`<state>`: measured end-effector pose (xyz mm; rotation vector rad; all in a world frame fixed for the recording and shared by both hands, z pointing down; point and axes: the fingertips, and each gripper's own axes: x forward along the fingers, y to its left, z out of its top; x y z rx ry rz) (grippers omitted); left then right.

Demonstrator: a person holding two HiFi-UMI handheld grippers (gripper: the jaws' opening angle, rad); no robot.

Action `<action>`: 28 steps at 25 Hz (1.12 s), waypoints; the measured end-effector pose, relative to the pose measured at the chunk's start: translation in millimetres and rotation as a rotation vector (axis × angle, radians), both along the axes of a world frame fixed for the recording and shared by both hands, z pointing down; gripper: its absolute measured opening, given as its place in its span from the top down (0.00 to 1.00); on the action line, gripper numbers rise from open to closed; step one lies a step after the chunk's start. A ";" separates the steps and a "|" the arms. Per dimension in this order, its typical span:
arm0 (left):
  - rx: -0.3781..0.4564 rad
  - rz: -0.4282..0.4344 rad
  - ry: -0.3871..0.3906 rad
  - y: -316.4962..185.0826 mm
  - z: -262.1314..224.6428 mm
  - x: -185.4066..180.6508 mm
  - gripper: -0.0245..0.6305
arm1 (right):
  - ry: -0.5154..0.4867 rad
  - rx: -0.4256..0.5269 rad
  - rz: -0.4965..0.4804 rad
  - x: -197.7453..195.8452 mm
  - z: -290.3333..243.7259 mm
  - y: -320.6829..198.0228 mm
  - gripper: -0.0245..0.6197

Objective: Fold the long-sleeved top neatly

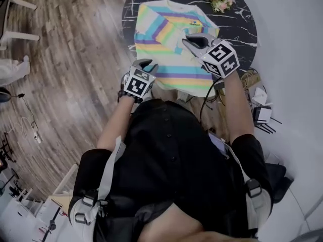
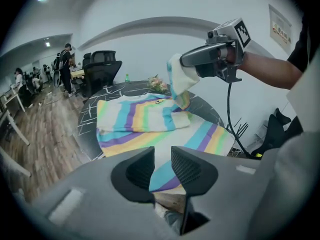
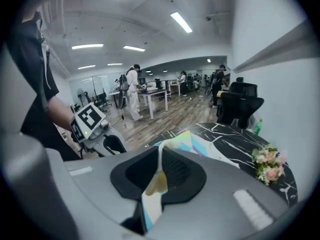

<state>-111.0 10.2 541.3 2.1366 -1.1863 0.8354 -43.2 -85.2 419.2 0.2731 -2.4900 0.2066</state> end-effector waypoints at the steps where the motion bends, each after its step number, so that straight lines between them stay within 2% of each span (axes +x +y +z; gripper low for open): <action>1: -0.006 -0.011 0.000 3.8 1.8 -12.5 0.79 | 0.022 -0.004 -0.023 -15.1 9.3 3.9 0.92; 5: -0.033 -0.028 -0.005 21.3 11.1 -55.9 0.79 | 0.122 -0.013 -0.074 -61.8 53.4 16.0 0.92; 8: -0.052 -0.027 -0.011 32.5 17.2 -85.9 0.79 | 0.230 0.024 -0.116 -89.5 83.4 25.2 0.92; 11: -0.067 -0.027 -0.015 39.2 21.3 -110.5 0.79 | 0.366 0.065 -0.177 -103.7 115.0 39.7 0.92; 13: -0.071 -0.025 -0.015 39.5 23.2 -121.7 0.79 | 0.415 0.066 -0.195 -110.6 130.2 46.9 0.91; 15: -0.073 -0.018 -0.012 38.9 24.9 -128.3 0.79 | 0.412 0.043 -0.194 -120.9 135.5 54.1 0.81; 19: -0.077 0.003 0.001 39.1 27.7 -129.4 0.79 | 0.324 -0.034 -0.176 -146.4 127.4 68.0 0.80; 21: -0.076 0.014 0.006 38.3 27.5 -128.0 0.79 | 0.311 -0.043 -0.167 -151.4 127.1 68.7 0.80; 25: -0.063 0.047 0.017 32.7 24.3 -123.0 0.79 | 0.306 -0.024 -0.115 -140.6 123.3 63.1 0.80; 28: -0.045 0.096 0.030 18.7 20.8 -110.9 0.79 | 0.297 -0.028 -0.013 -110.6 114.8 54.8 0.80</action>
